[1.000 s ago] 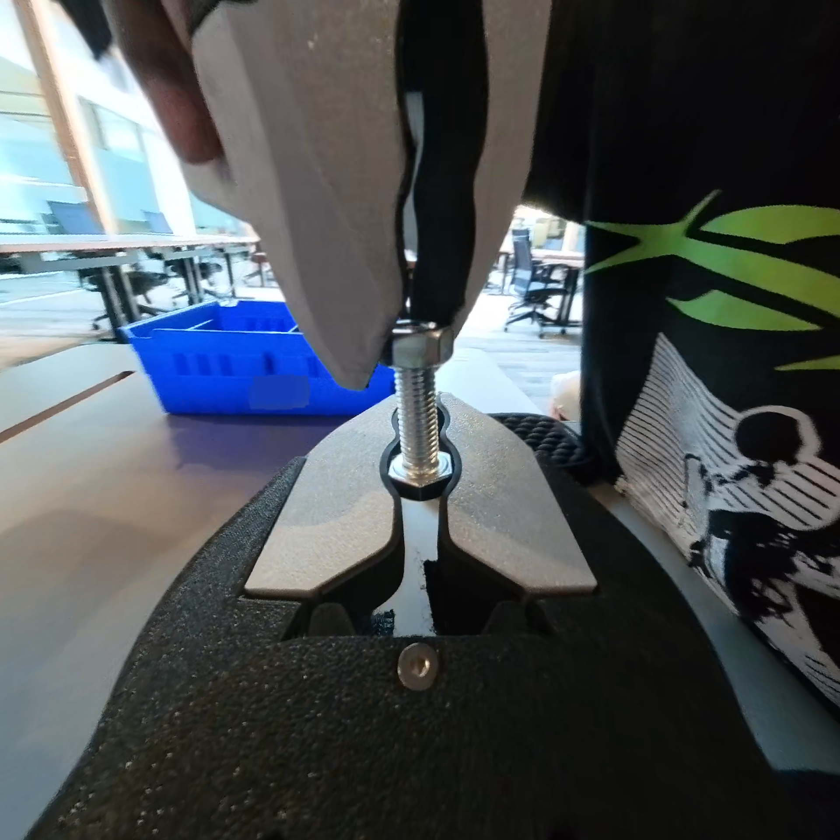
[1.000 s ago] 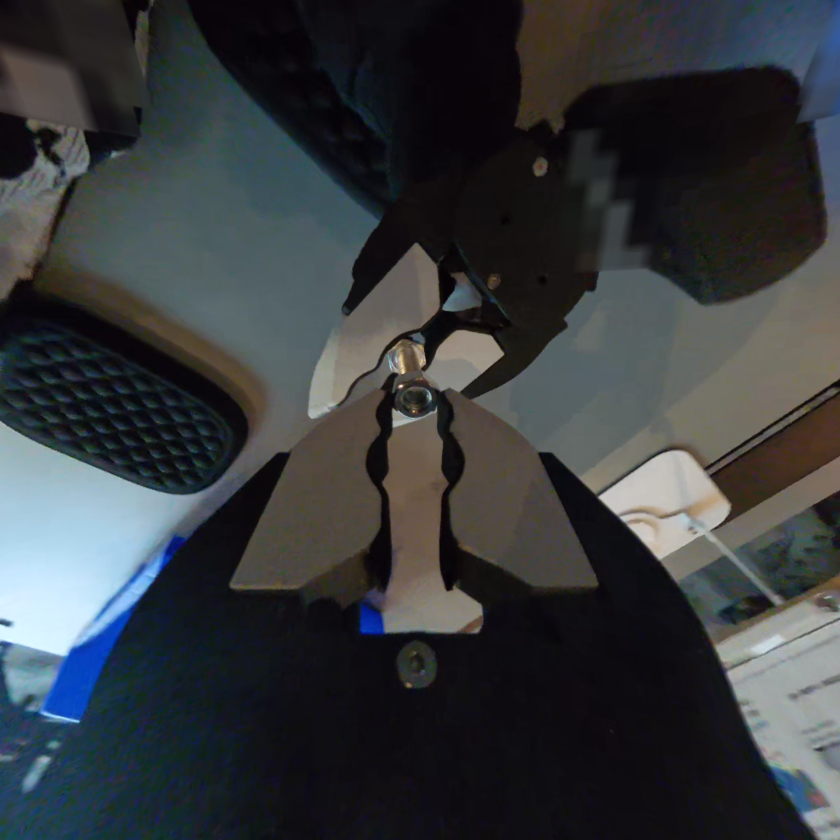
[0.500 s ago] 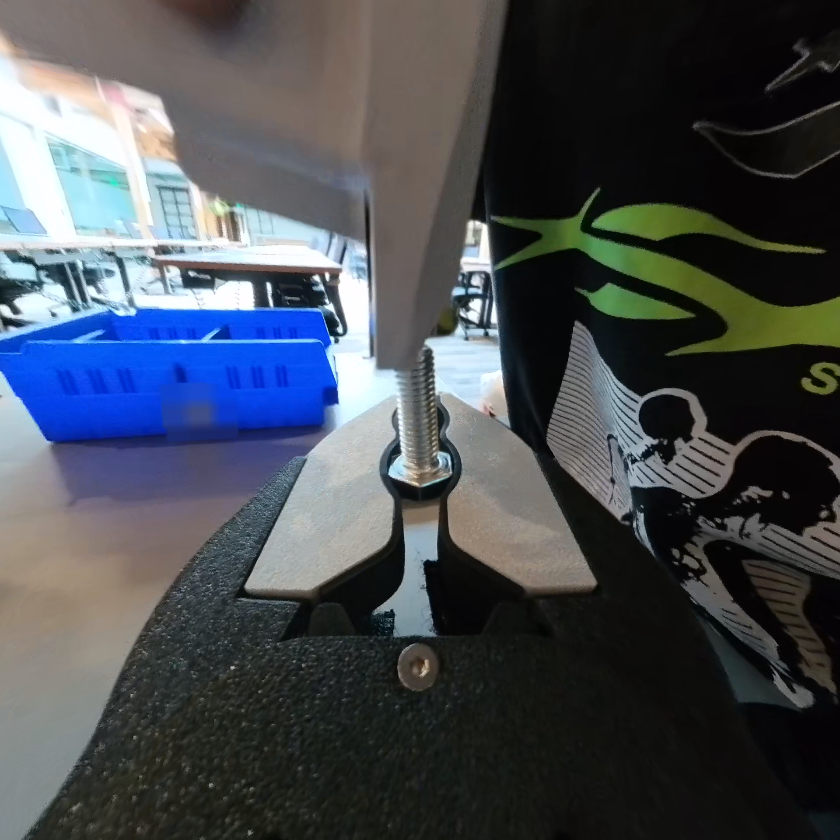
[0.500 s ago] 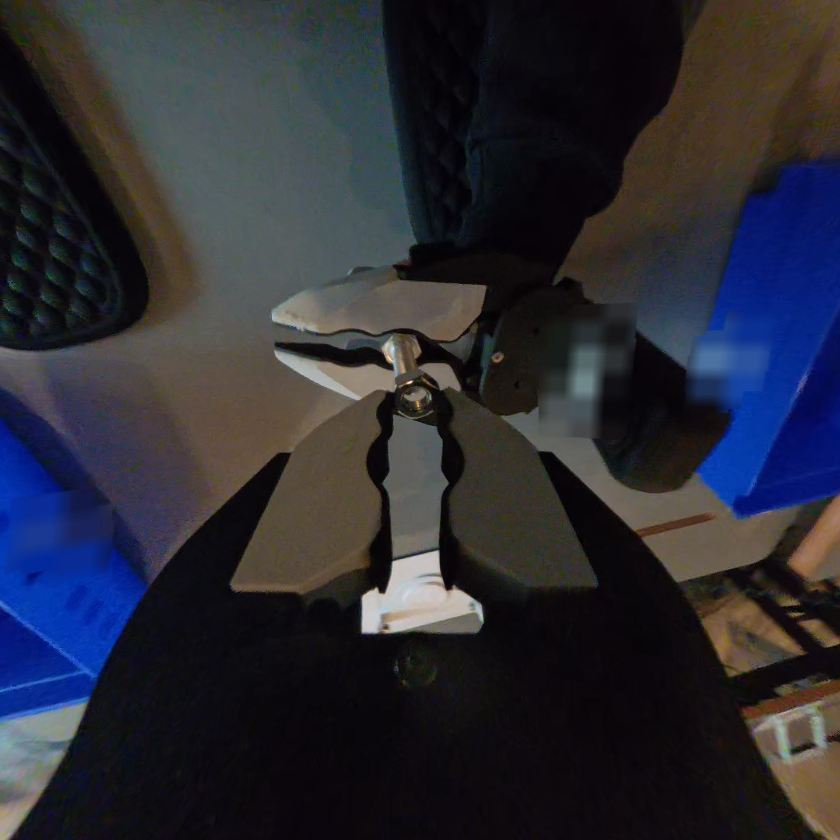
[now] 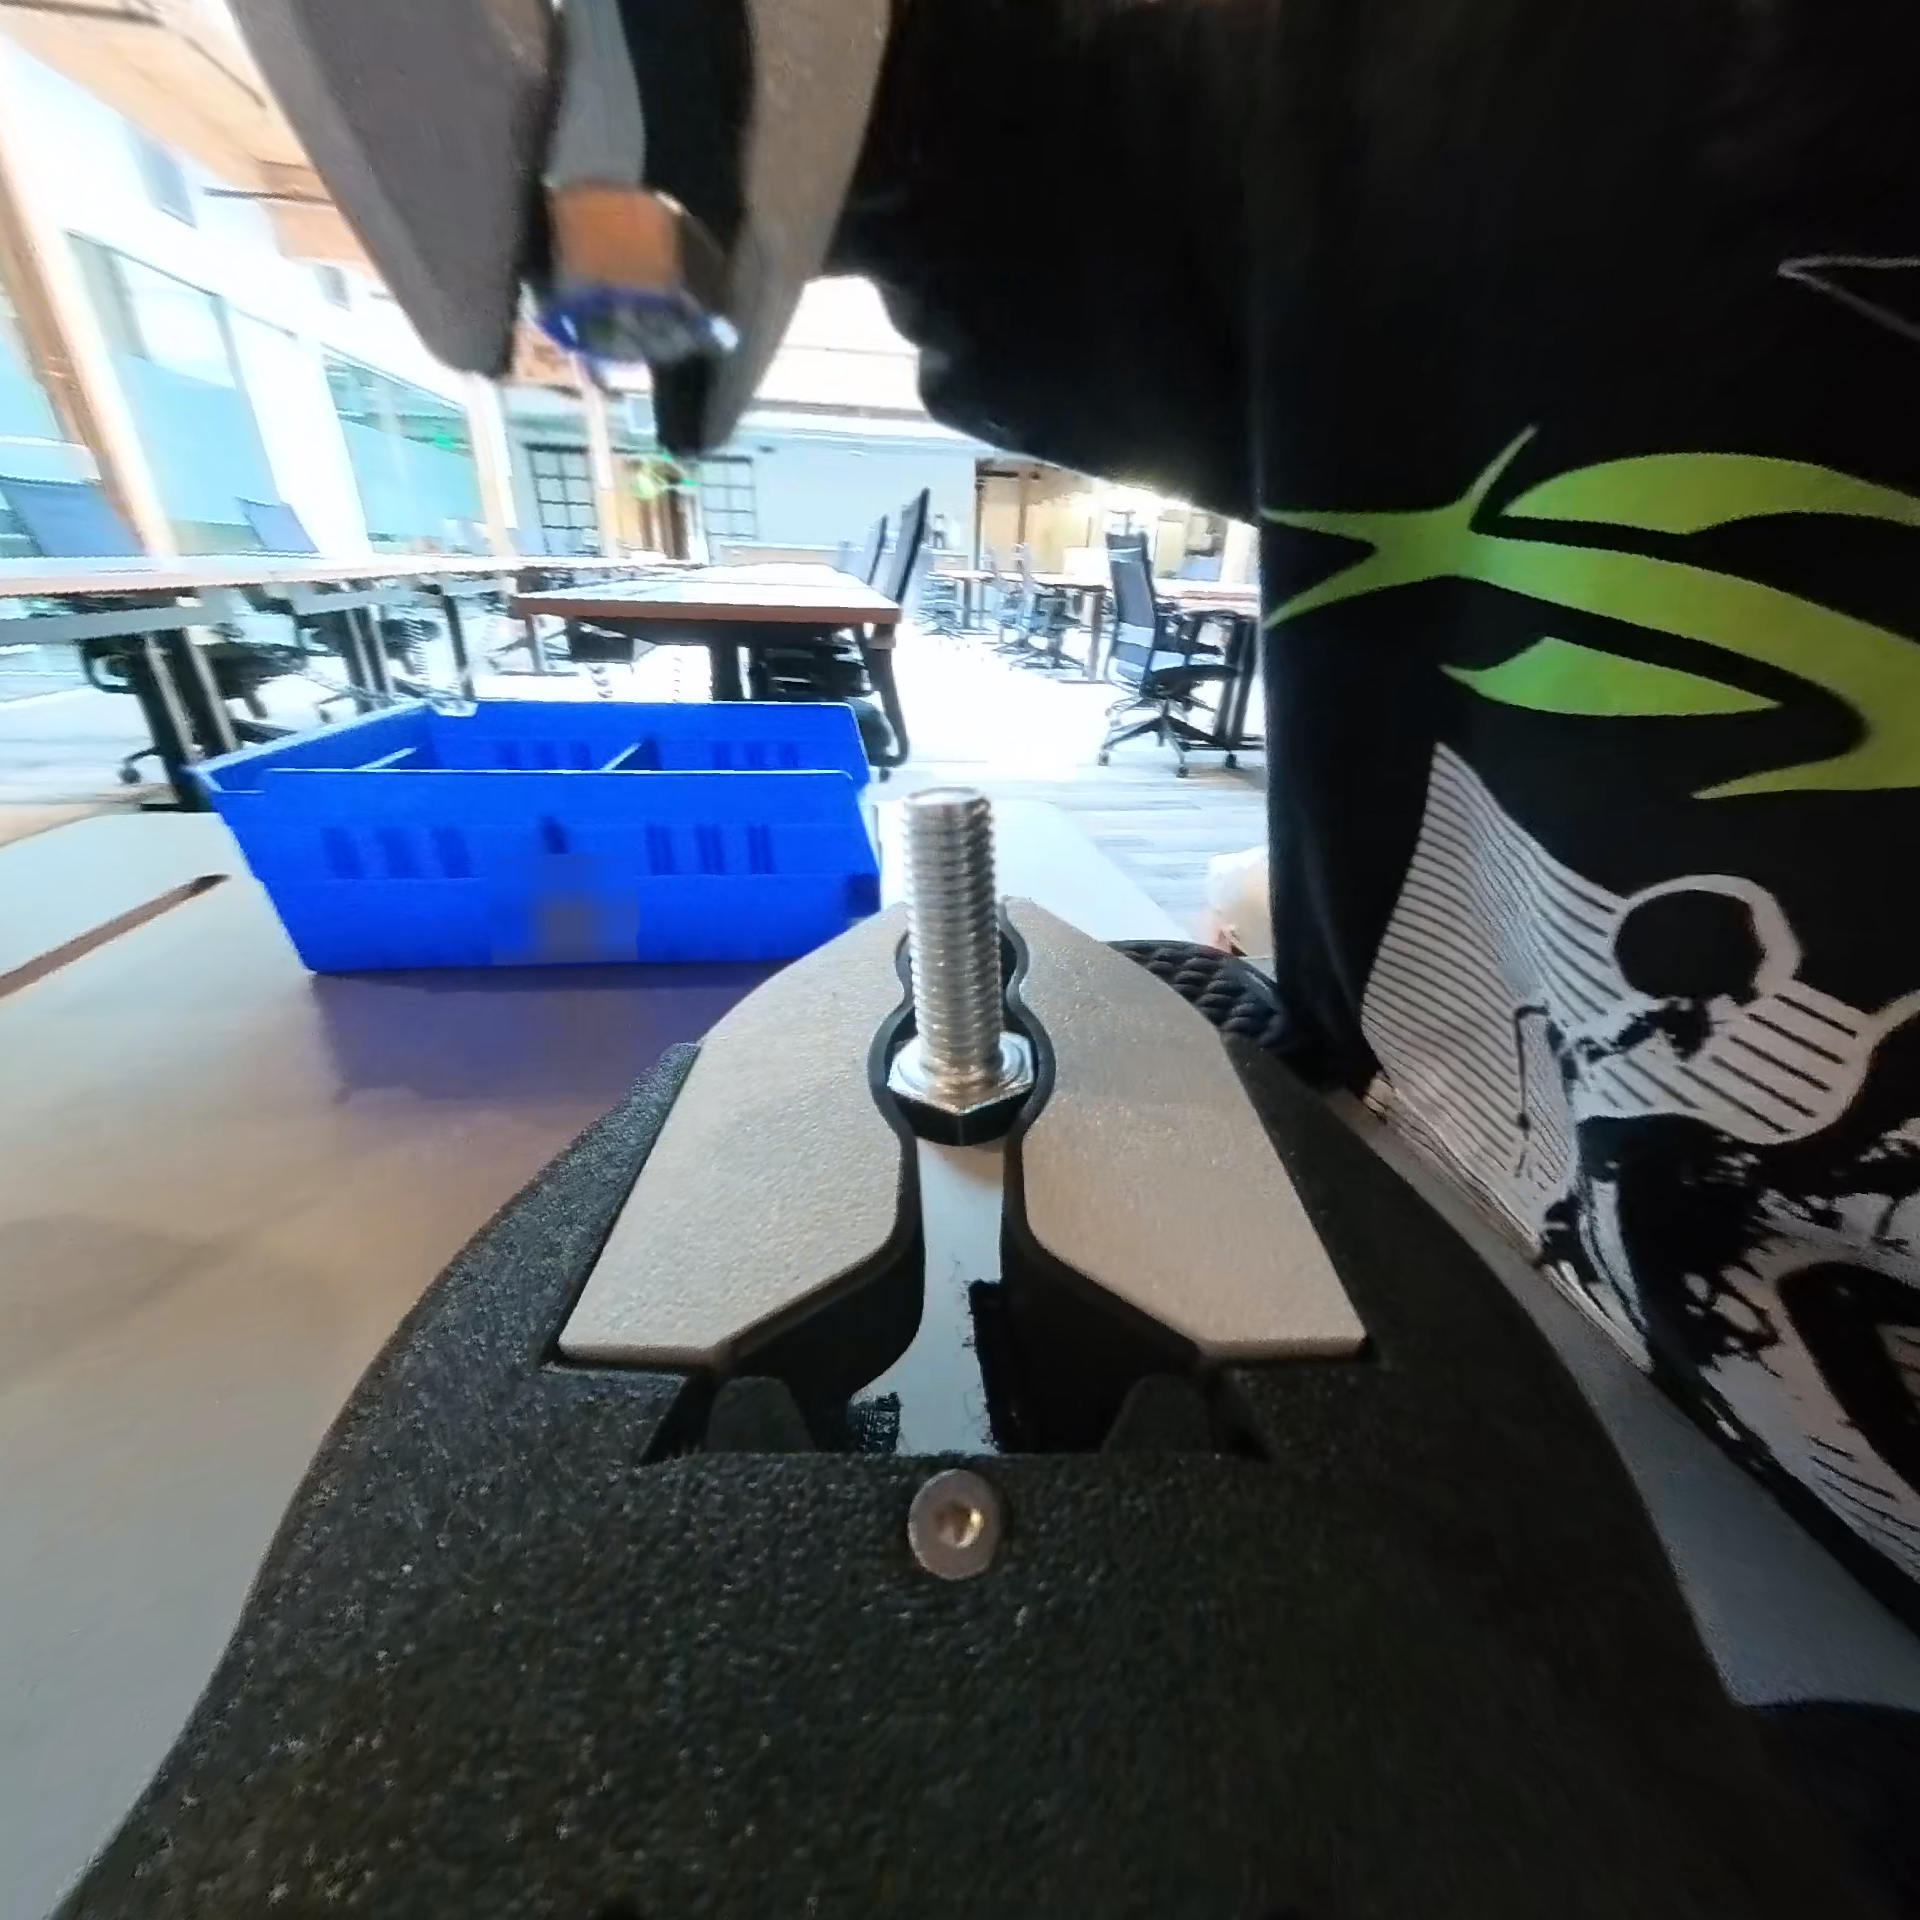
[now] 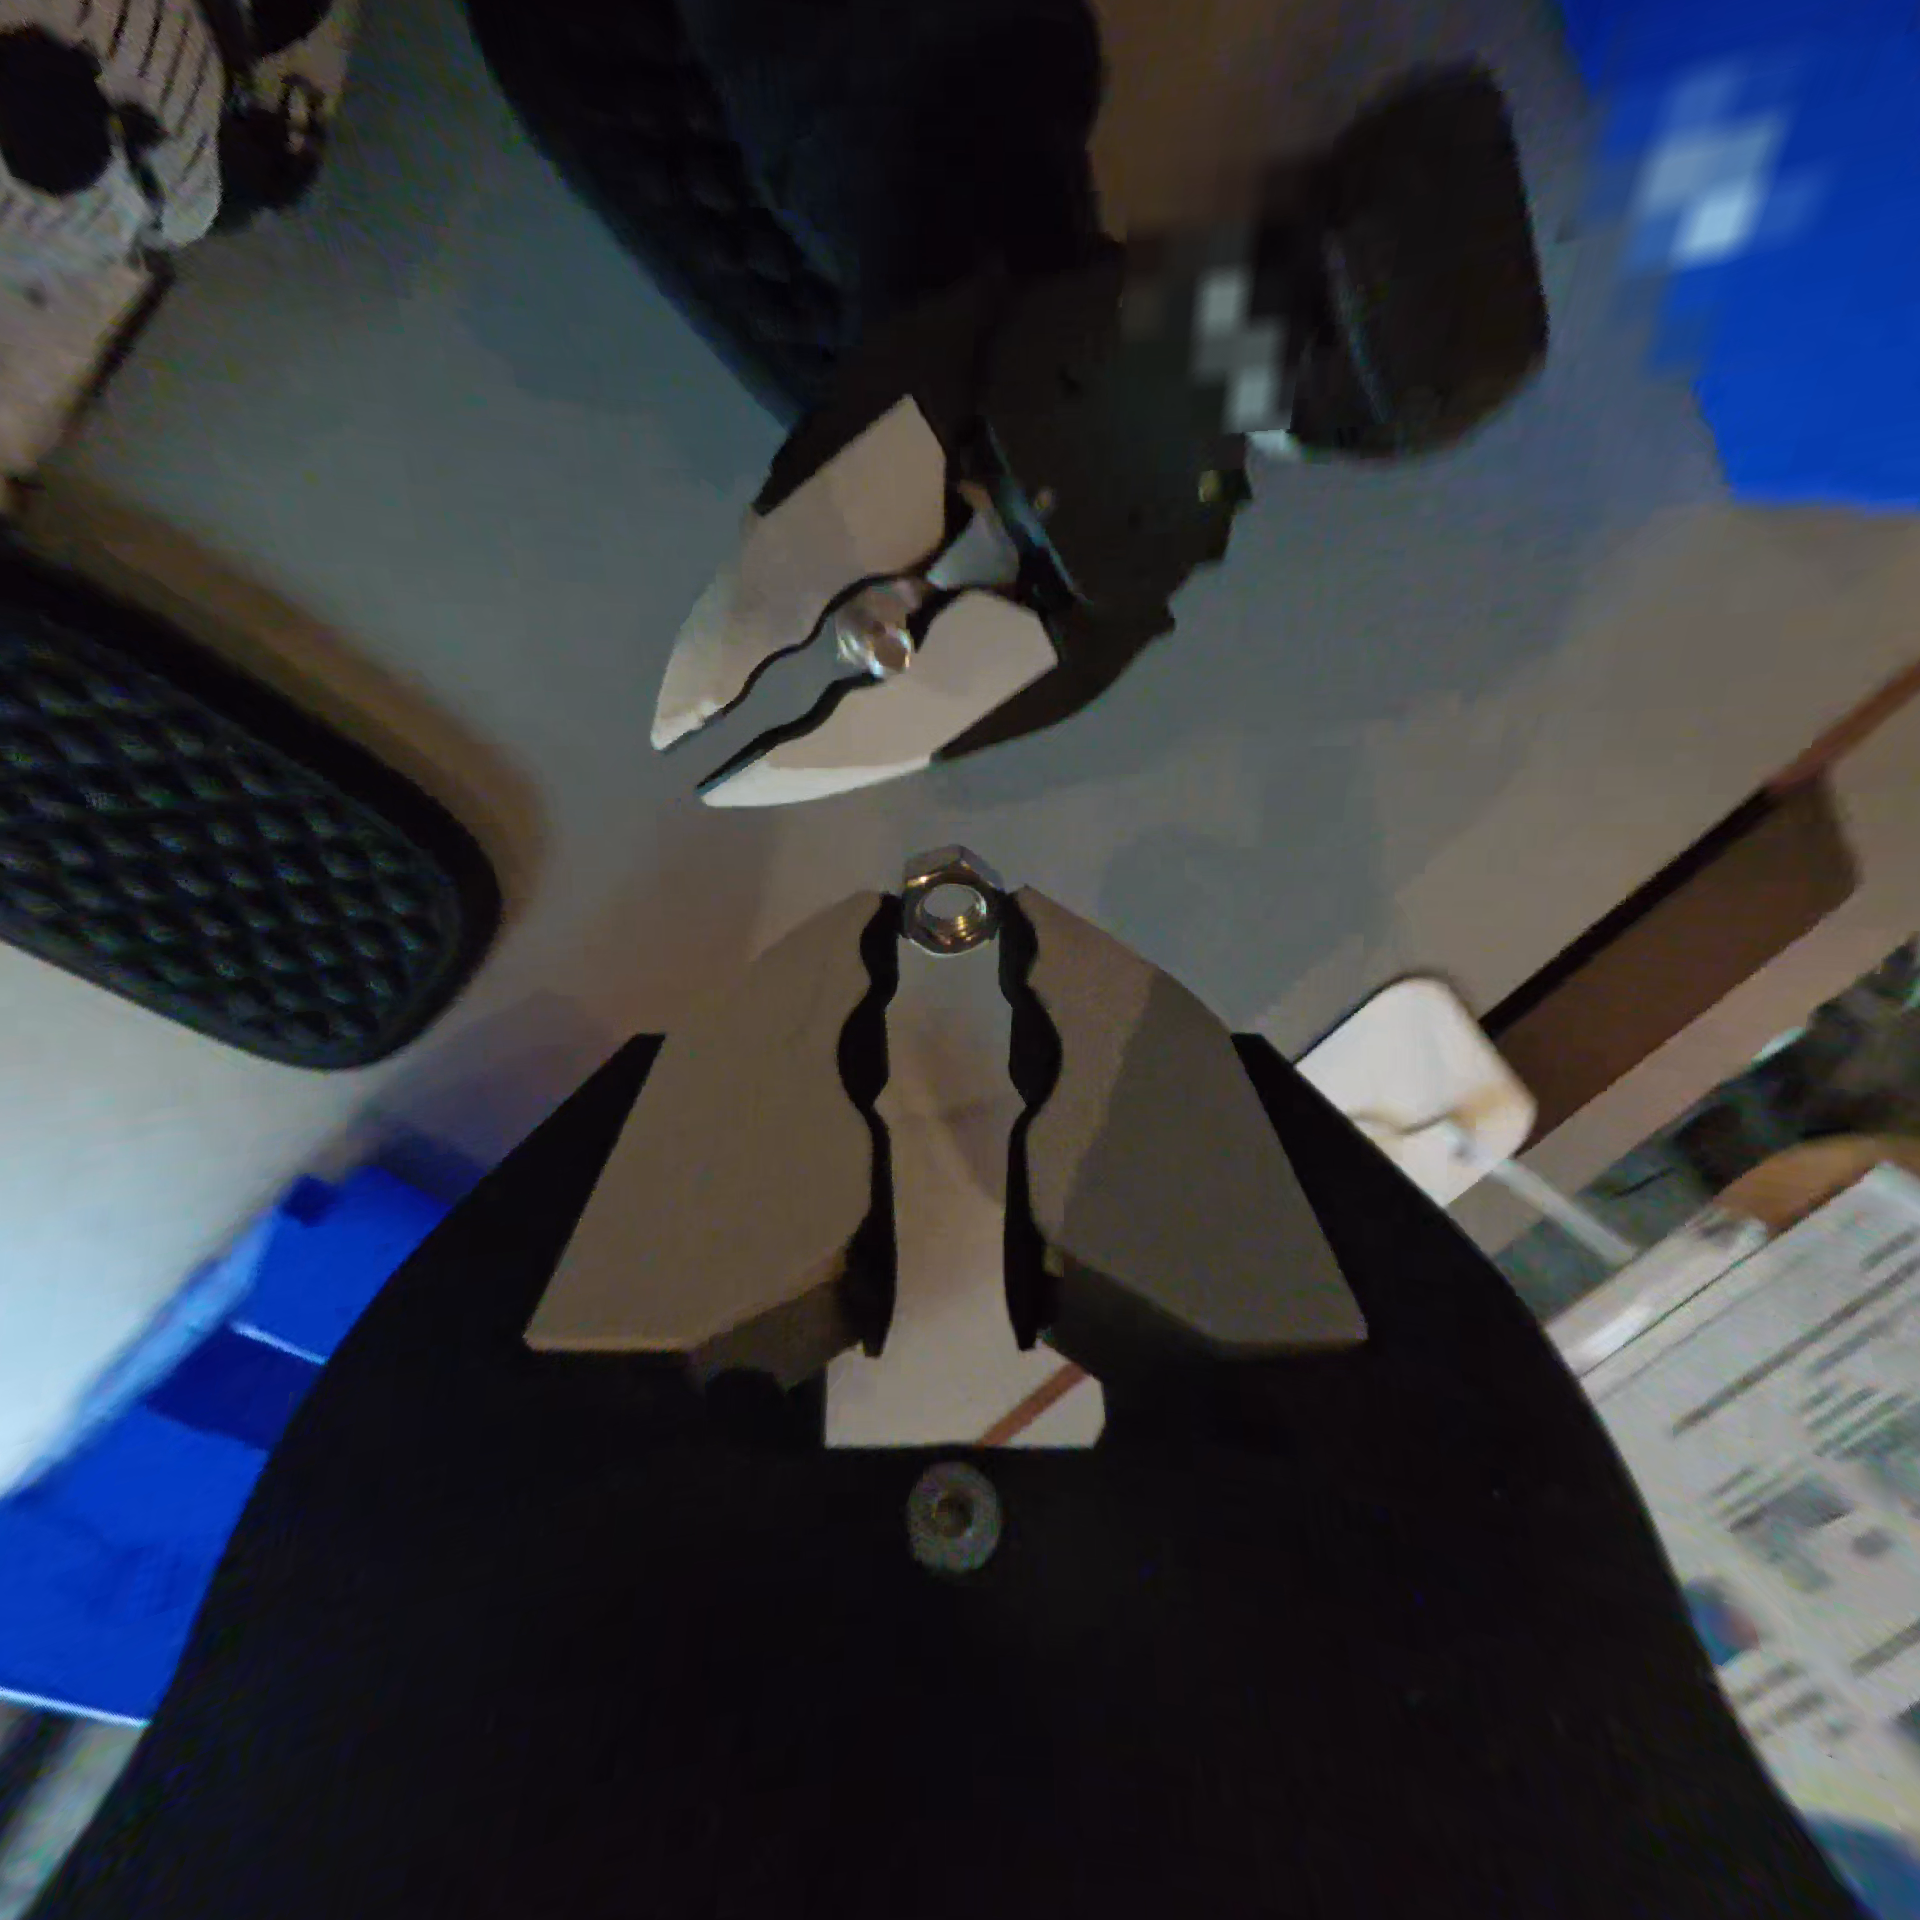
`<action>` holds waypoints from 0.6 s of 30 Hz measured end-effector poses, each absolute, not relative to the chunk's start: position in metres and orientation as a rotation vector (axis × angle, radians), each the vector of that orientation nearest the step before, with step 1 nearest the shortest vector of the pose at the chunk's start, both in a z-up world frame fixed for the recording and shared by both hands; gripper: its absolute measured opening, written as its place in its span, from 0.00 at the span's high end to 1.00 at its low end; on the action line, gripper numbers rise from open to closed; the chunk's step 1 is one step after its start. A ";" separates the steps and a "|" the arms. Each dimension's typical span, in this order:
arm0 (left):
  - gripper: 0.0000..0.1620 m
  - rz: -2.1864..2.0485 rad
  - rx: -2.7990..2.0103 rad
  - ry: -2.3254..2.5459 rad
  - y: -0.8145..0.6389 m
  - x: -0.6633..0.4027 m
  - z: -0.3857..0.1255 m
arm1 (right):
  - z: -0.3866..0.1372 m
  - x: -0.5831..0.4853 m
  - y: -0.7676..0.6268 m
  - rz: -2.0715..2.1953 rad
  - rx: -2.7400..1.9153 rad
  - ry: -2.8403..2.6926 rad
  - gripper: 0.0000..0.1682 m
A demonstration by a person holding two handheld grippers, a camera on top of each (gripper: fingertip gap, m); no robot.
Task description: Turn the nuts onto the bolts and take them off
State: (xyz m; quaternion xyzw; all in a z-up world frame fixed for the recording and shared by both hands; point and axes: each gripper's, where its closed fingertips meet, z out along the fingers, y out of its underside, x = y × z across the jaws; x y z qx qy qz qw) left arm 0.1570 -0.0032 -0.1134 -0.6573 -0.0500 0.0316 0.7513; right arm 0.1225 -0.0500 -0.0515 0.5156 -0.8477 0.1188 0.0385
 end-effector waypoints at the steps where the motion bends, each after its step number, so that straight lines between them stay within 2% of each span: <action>1: 0.94 0.077 -1.435 -0.114 -0.004 0.156 -0.113 | -0.047 0.116 -0.043 0.381 1.477 -2.671 0.89; 9: 0.94 0.101 -1.439 -0.130 -0.004 0.153 -0.113 | -0.035 0.031 0.067 0.231 0.631 -2.939 0.90; 18: 0.94 0.101 -1.446 -0.129 -0.002 0.154 -0.114 | -0.084 -0.046 0.213 -0.015 -0.063 -2.977 0.89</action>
